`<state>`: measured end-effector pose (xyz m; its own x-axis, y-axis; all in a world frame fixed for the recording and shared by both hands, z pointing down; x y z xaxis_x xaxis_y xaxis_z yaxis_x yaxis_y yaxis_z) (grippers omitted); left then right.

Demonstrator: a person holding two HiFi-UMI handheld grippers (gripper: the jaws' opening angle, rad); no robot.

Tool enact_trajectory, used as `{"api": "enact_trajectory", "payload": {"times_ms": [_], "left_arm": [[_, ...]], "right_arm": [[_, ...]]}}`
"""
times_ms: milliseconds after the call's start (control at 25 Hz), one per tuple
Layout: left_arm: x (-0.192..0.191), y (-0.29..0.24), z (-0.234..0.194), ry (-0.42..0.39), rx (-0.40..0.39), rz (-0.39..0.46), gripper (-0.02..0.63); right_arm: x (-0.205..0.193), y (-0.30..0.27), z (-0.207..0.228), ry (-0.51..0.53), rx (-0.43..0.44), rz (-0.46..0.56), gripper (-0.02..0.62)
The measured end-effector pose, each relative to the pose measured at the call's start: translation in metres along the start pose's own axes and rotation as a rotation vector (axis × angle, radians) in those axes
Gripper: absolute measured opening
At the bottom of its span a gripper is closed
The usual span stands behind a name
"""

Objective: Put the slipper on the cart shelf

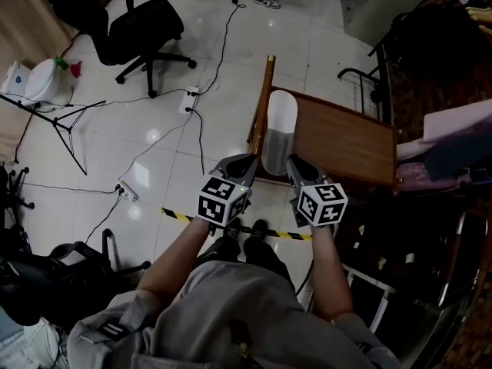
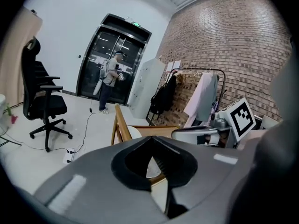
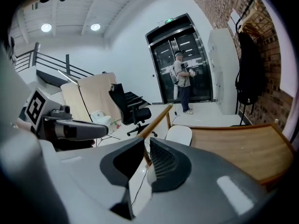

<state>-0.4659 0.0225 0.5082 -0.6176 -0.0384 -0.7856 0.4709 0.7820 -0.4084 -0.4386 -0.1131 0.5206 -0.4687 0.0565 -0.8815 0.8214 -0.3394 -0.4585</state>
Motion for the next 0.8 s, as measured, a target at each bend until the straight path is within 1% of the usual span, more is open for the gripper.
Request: {"api": "enact_trajectory", "payload": {"times_ms": [40, 200, 360, 480, 600, 720, 760, 800], "left_arm": [[-0.002, -0.004, -0.001, 0.001, 0.008, -0.006, 0.008], [-0.007, -0.008, -0.013, 0.010, 0.055, -0.025, 0.008], [-0.001, -0.015, -0.025, 0.013, 0.082, -0.031, 0.008], [0.000, -0.013, -0.029, 0.031, 0.110, -0.033, 0.008], [-0.001, -0.006, -0.028, 0.042, 0.128, -0.029, 0.008], [-0.007, 0.005, -0.035, 0.056, 0.151, -0.032, 0.008], [-0.009, 0.008, -0.037, 0.059, 0.155, -0.033, 0.008], [-0.010, 0.010, -0.038, 0.062, 0.158, -0.033, 0.008]], "right_arm": [[-0.005, -0.007, 0.005, -0.005, 0.005, -0.013, 0.037], [-0.031, -0.044, 0.019, -0.031, 0.011, -0.079, 0.074], [-0.052, -0.086, 0.039, -0.049, -0.022, -0.152, 0.082], [-0.068, -0.108, 0.049, -0.057, -0.047, -0.211, 0.116], [-0.076, -0.123, 0.058, -0.078, -0.069, -0.244, 0.118], [-0.083, -0.134, 0.054, -0.085, -0.072, -0.279, 0.118], [-0.086, -0.136, 0.053, -0.083, -0.073, -0.289, 0.109], [-0.087, -0.137, 0.052, -0.084, -0.072, -0.294, 0.072]]}}
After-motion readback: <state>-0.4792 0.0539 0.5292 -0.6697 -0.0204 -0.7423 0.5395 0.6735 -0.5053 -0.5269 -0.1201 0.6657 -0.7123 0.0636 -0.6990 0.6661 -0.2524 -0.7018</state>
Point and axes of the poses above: the fingertips, and each gripper's own axes: y backward along the fingers, z to its right, x out of its top, the point moved 4 cm from there along y, backward along the fingers, and after that the axes turned 9 degrees about y, right-handed, at the moved point
